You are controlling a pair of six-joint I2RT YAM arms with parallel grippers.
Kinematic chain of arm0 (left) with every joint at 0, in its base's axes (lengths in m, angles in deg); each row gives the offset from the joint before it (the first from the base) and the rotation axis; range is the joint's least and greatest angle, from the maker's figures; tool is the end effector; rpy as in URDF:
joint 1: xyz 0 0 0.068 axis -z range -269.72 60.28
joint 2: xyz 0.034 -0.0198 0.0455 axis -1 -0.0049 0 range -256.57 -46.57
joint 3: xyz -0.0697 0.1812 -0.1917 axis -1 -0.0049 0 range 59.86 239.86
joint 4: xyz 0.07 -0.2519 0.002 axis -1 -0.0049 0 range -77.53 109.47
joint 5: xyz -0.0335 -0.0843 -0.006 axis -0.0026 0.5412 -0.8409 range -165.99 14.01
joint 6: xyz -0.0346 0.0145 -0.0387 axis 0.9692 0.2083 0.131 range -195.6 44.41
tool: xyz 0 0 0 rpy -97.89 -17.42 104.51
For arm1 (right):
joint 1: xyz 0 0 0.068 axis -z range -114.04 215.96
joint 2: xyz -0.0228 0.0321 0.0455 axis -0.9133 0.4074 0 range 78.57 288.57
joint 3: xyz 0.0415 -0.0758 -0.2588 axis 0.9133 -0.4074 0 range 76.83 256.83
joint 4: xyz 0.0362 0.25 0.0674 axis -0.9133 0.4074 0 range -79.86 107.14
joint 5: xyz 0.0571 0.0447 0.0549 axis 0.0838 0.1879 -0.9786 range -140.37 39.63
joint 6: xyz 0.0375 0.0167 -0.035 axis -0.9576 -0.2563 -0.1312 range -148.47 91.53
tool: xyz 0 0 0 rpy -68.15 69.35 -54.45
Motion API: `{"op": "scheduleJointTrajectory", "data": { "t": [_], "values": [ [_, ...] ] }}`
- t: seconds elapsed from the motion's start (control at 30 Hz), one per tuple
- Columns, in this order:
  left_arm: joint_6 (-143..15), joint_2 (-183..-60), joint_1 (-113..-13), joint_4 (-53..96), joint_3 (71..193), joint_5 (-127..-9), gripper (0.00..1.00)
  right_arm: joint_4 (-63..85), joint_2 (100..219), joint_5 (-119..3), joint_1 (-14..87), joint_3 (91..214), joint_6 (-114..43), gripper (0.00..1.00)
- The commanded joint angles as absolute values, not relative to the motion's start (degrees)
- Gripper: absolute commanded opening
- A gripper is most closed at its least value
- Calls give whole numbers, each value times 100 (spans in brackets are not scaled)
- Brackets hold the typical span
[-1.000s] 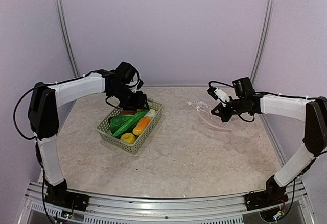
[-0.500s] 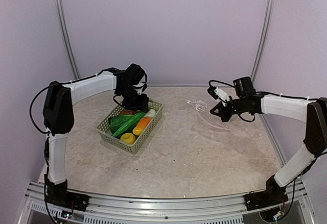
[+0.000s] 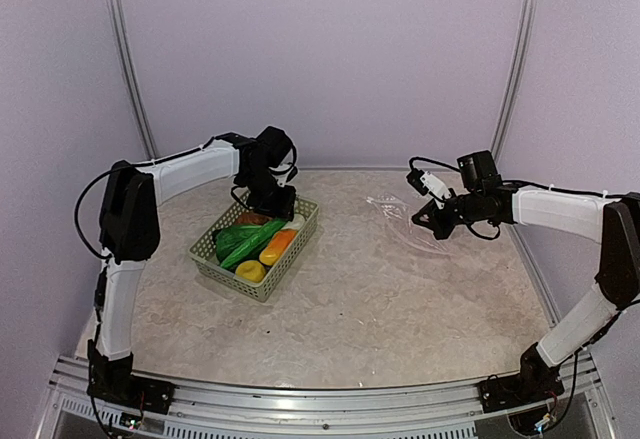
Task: Place the food in the zip-top bag and seal the zipper
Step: Pick up the fake vegetable from the bin, then place the fake vegetable in the zipper food storage bag.
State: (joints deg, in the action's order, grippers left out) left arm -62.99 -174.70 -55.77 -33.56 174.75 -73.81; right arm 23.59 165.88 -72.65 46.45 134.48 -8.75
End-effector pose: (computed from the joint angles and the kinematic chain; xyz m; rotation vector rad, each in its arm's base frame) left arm 0.3968 -0.2689 0.2231 0.5226 2.7128 -0.2777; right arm 0.3050 0.1223 0.2350 -0.9519 2.0888 0.4485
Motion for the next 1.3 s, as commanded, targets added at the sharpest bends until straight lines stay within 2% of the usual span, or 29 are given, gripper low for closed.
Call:
{"op": "scheduleJointTrajectory", "data": {
  "t": [0.0,0.07,0.17,0.5,0.73,0.93,1.07,1.27],
  "values": [
    [-6449,-17607,-5532,-3555,17662,-7532,32,2418,16444,-7301,4654,13423,-852,0],
    [-6484,-17503,-5514,-3542,17666,-7581,25,2464,16445,-7295,4655,13467,-840,0],
    [-6587,-17276,-5464,-3556,17679,-7891,22,2543,16444,-7267,4654,13541,-842,0],
    [-6871,-15835,-5116,-2797,17318,-8601,0,3071,16433,-7113,4654,14141,-1002,0],
    [-7232,-14587,-4365,-242,16010,-8658,0,3942,16857,-7512,4647,14958,-1264,0],
    [-7236,-13795,-3787,2892,14716,-7740,0,4343,17018,-7953,4645,15434,-1522,0],
    [-7489,-13848,-3478,4605,14250,-7452,0,4461,17033,-8267,4627,15575,-1618,0],
    [-7874,-14499,-3110,6376,14334,-7527,0,4589,16968,-8546,4619,15629,-1707,0]
  ]
}}
